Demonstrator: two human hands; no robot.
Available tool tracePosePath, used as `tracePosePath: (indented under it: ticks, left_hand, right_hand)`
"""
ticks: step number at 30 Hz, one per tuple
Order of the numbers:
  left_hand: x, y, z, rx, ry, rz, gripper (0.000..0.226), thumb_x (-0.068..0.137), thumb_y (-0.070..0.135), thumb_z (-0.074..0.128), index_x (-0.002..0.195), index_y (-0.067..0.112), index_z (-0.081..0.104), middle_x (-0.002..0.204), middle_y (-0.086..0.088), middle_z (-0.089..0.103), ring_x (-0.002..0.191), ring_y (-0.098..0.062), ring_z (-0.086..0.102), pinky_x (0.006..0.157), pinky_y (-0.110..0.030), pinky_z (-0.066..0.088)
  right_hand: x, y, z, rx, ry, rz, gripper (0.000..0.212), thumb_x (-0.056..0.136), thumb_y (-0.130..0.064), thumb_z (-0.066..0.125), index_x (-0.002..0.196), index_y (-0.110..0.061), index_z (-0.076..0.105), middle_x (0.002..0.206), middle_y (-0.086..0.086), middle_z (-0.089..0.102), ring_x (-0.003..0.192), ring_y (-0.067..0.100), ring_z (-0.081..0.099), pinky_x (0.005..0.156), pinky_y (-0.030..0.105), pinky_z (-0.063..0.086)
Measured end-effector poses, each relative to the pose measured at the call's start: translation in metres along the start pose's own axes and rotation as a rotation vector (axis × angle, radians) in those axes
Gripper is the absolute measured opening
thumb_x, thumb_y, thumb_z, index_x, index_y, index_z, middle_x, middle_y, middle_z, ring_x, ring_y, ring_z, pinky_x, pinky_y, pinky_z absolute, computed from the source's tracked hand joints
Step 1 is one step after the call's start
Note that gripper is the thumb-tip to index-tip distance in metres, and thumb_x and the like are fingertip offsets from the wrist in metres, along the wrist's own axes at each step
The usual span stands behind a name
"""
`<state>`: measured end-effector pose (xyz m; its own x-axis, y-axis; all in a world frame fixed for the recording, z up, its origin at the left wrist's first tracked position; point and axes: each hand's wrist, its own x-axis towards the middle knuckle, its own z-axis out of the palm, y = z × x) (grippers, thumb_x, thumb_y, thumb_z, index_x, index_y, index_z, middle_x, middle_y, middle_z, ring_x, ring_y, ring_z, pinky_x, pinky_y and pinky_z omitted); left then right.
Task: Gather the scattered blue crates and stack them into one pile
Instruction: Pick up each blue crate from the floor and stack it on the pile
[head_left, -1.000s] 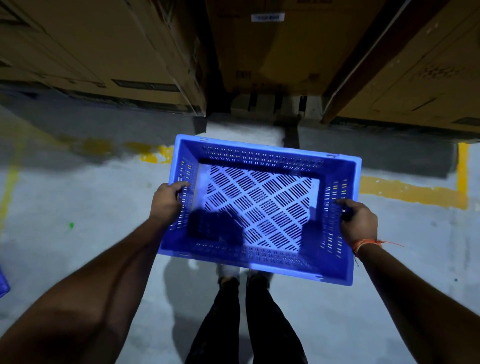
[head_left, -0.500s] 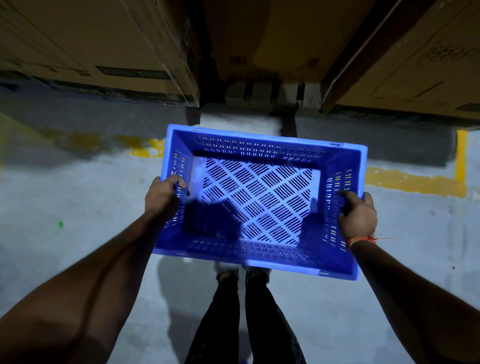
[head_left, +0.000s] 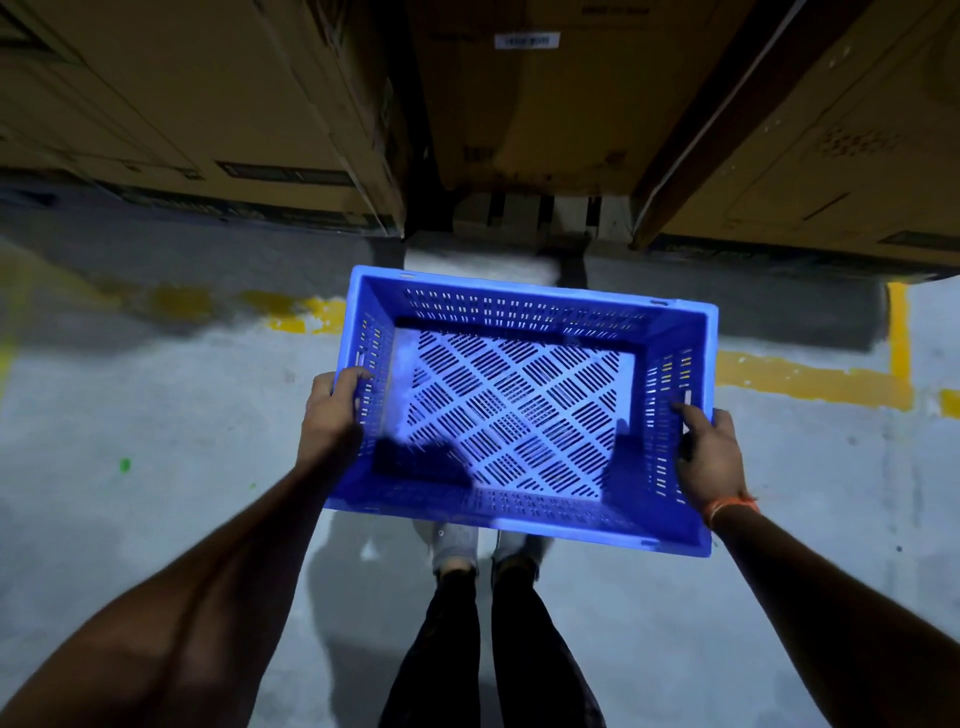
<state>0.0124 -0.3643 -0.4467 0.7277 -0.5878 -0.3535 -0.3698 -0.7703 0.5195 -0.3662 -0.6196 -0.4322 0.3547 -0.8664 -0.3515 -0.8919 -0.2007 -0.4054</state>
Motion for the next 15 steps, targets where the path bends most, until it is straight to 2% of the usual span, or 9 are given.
tracePosePath:
  ticks: [3, 6, 9, 12, 14, 15]
  left_hand:
    - [-0.003, -0.004, 0.004, 0.009, 0.054, 0.046, 0.042, 0.086, 0.006, 0.047, 0.118, 0.034, 0.051, 0.117, 0.001, 0.049, 0.1, -0.023, 0.056, 0.088, -0.036, 0.047]
    - [0.005, -0.005, 0.005, 0.01, 0.05, 0.069, 0.045, 0.081, 0.002, 0.048, 0.115, 0.033, 0.051, 0.115, 0.002, 0.051, 0.101, -0.021, 0.055, 0.087, -0.036, 0.047]
    - [0.007, -0.005, 0.002, 0.003, 0.02, 0.087, 0.043, 0.081, 0.004, 0.044, 0.112, 0.033, 0.051, 0.11, -0.002, 0.052, 0.096, -0.019, 0.052, 0.08, -0.031, 0.04]
    - [0.01, -0.004, -0.006, 0.031, -0.061, 0.123, 0.045, 0.074, 0.013, 0.038, 0.113, 0.032, 0.05, 0.104, -0.006, 0.051, 0.089, -0.024, 0.052, 0.075, -0.03, 0.037]
    - [0.012, -0.004, -0.009, 0.065, -0.107, 0.11, 0.051, 0.071, 0.015, 0.037, 0.117, 0.033, 0.05, 0.106, -0.011, 0.049, 0.09, -0.031, 0.055, 0.079, -0.033, 0.043]
    - [0.012, -0.002, -0.01, 0.076, -0.111, 0.083, 0.053, 0.071, 0.015, 0.04, 0.12, 0.032, 0.051, 0.112, -0.014, 0.048, 0.095, -0.036, 0.056, 0.087, -0.037, 0.046]
  right_hand:
    - [-0.011, 0.004, 0.006, -0.006, 0.005, 0.03, 0.053, 0.078, 0.005, 0.06, 0.129, -0.012, 0.056, 0.12, 0.022, 0.044, 0.087, 0.047, 0.062, 0.084, 0.047, 0.054]
    - [-0.004, 0.003, 0.008, -0.032, -0.007, 0.056, 0.055, 0.076, 0.007, 0.056, 0.128, -0.013, 0.057, 0.117, 0.022, 0.043, 0.086, 0.047, 0.061, 0.083, 0.049, 0.055]
    - [0.0, 0.004, 0.008, -0.055, -0.01, 0.052, 0.05, 0.078, 0.006, 0.055, 0.125, -0.011, 0.061, 0.115, 0.023, 0.044, 0.089, 0.047, 0.06, 0.085, 0.049, 0.054]
    - [0.004, 0.007, 0.005, -0.055, -0.052, 0.048, 0.041, 0.081, 0.006, 0.056, 0.117, -0.01, 0.065, 0.116, 0.024, 0.046, 0.096, 0.047, 0.06, 0.094, 0.045, 0.049]
    - [0.007, 0.006, -0.001, -0.053, -0.112, 0.056, 0.036, 0.085, 0.004, 0.055, 0.117, -0.009, 0.065, 0.12, 0.025, 0.046, 0.101, 0.047, 0.058, 0.098, 0.042, 0.045]
    - [0.007, 0.004, -0.004, -0.048, -0.134, 0.058, 0.037, 0.086, 0.003, 0.056, 0.12, -0.009, 0.064, 0.121, 0.025, 0.045, 0.102, 0.048, 0.058, 0.1, 0.042, 0.044]
